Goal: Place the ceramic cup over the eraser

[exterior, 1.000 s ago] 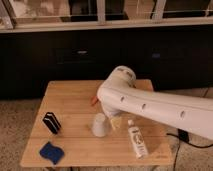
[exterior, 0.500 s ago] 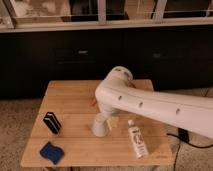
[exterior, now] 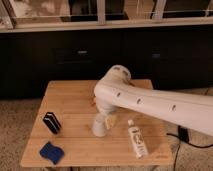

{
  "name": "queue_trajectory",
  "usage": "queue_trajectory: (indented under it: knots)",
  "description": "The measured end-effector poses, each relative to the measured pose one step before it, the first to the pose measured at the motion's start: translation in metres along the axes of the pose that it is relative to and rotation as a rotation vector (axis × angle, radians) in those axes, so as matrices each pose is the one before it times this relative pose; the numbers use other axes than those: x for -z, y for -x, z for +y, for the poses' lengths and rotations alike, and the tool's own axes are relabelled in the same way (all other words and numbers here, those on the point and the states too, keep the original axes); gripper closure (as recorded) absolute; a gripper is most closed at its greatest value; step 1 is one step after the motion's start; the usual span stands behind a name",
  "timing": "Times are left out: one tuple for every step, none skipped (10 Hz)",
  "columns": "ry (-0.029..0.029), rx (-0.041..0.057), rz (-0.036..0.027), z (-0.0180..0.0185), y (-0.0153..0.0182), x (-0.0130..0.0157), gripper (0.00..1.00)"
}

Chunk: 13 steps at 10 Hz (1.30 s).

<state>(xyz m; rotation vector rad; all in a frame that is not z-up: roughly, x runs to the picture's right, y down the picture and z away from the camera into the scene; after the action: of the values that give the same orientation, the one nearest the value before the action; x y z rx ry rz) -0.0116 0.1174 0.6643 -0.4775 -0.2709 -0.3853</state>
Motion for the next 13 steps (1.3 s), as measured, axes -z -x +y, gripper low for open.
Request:
queue_trajectory:
  knots:
    - [0.00002, 0.00274, -0.00579, -0.00138, 0.00053, -0.0011, 0.2]
    - [-0.00005, 0.00219, -0.00873, -0.00085, 0.00144, -0.00064, 0.2]
    - [-0.00102, 0.00327, -0.00665, -0.00159, 0.00103, -0.00064, 0.2]
    - [0.00063, 0.00317, -0.00856, -0.00214, 0.00184, -0.00116, 0.2]
    - [0.00173, 0.00261, -0.00797, -0.00249, 0.00195, -0.00146, 0.2]
    - [-0.00116, 0.00218, -0.00961, -0.002, 0.00207, -0.00166, 0.2]
    - [-0.00161, -0.00124, -0.01069, -0.00001, -0.00035, -0.00165, 0.2]
    - [-0.00223, -0.00215, -0.01143, 0.00063, -0.0019, -0.00247, 0.2]
    - [-0.00224, 0.00429, -0.00935, -0.00346, 0.00019, 0.00026, 0.2]
    - [0.00073, 0.00839, -0.00364, -0.0028, 0.00105, -0.00055, 0.2]
    - [0.00103, 0.00664, -0.00628, -0.00302, 0.00441, -0.00196, 0.2]
    - [0.00054, 0.00684, -0.00849, -0.00298, 0.00541, -0.0021, 0.2]
    - [-0.00024, 0.00073, -0.00403, 0.00003, -0.00107, -0.00085, 0.2]
